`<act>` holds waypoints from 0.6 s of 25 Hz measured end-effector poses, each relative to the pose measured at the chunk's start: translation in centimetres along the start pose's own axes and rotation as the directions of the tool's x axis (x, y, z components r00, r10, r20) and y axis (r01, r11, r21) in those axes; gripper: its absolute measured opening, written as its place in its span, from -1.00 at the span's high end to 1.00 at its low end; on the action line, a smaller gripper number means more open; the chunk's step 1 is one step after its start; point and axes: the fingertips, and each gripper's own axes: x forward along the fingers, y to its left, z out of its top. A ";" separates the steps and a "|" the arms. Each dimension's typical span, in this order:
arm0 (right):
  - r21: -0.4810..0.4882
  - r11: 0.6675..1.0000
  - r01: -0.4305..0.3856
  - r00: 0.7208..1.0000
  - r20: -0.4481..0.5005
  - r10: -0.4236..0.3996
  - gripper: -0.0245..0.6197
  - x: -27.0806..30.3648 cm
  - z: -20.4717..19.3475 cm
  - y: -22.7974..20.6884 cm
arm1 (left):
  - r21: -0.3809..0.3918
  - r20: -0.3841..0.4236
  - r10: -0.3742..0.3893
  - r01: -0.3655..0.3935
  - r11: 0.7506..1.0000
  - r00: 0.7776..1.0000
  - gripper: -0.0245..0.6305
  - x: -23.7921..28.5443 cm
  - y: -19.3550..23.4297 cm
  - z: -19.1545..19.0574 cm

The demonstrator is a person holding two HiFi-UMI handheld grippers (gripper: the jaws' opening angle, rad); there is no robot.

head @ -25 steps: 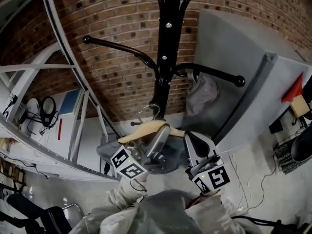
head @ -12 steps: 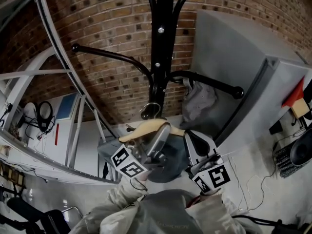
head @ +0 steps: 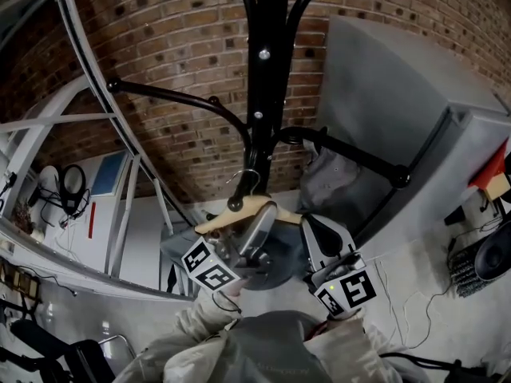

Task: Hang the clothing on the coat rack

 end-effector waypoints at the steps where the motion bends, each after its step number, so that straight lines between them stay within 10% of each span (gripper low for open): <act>1: 0.002 1.000 -0.004 1.000 -0.004 0.004 0.86 0.1 -0.2 0.0 | -0.004 0.001 0.004 -0.004 1.000 1.000 0.63 -0.1 0.3 -0.1; 15: 0.030 0.999 -0.029 0.999 -0.027 0.030 0.86 0.7 -1.9 -0.9 | -0.044 0.004 0.046 -0.046 0.998 0.999 0.63 -0.7 2.3 -1.4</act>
